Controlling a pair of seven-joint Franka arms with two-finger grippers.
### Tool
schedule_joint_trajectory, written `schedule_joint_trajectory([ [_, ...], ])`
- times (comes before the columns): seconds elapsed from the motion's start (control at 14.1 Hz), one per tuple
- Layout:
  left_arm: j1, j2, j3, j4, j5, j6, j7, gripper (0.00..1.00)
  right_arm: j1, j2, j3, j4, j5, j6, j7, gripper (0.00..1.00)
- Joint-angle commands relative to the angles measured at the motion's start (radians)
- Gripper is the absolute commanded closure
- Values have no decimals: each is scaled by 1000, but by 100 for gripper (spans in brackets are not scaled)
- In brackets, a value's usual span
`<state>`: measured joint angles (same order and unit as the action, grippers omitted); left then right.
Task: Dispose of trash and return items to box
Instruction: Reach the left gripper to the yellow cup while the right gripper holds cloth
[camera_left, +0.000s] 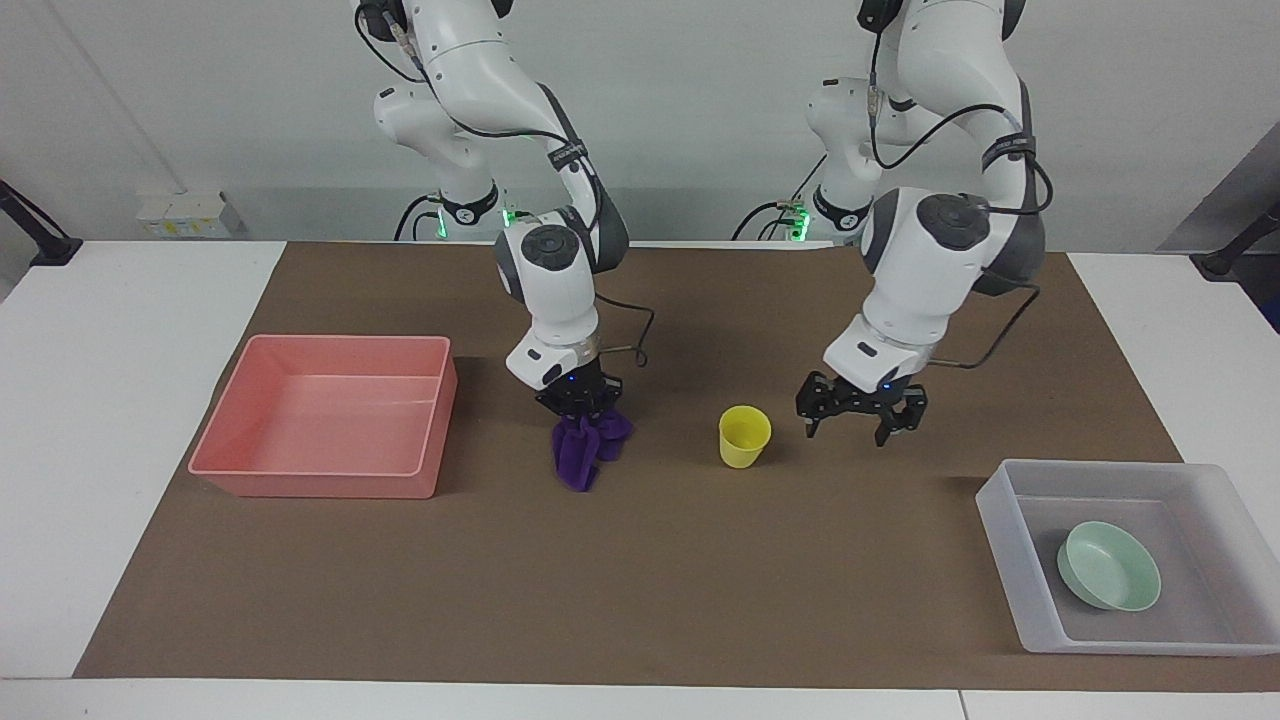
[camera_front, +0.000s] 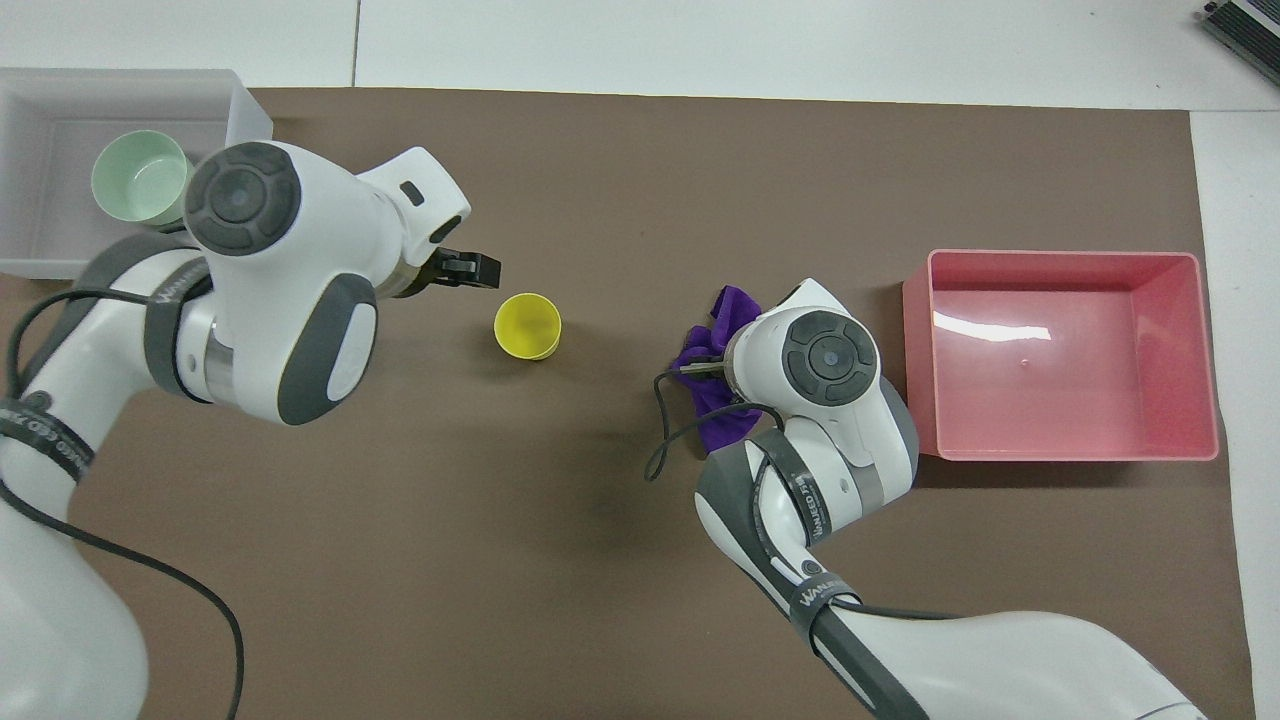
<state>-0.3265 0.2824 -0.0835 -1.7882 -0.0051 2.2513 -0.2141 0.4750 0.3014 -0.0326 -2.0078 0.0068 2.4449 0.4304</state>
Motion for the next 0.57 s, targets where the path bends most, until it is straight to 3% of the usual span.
schedule_joint_trajectory([
  [0.0, -55, -22, 21, -124, -1, 117, -33, 8, -15, -68, 8, 41, 15, -108, 56, 100],
  [0.07, -60, -13, 19, -144, -1, 151, -31, 13, -21, -94, 7, 53, 13, -134, 80, 100],
  [0.14, -62, 15, 19, -151, -1, 180, -33, 27, -29, -125, 4, 57, 15, -161, 93, 100],
  [0.21, -65, 27, 19, -160, -1, 197, -33, 48, -38, -154, 3, 57, 15, -184, 93, 100],
  [0.28, -75, 32, 21, -174, -1, 215, -33, 77, -48, -181, 2, 57, 13, -207, 93, 100],
  [0.36, -72, 32, 21, -175, -1, 223, -30, 100, -56, -205, 0, 60, 13, -230, 94, 100],
  [0.5, -72, 29, 21, -171, -1, 217, -30, 100, -59, -234, -4, 66, 12, -259, 94, 100],
])
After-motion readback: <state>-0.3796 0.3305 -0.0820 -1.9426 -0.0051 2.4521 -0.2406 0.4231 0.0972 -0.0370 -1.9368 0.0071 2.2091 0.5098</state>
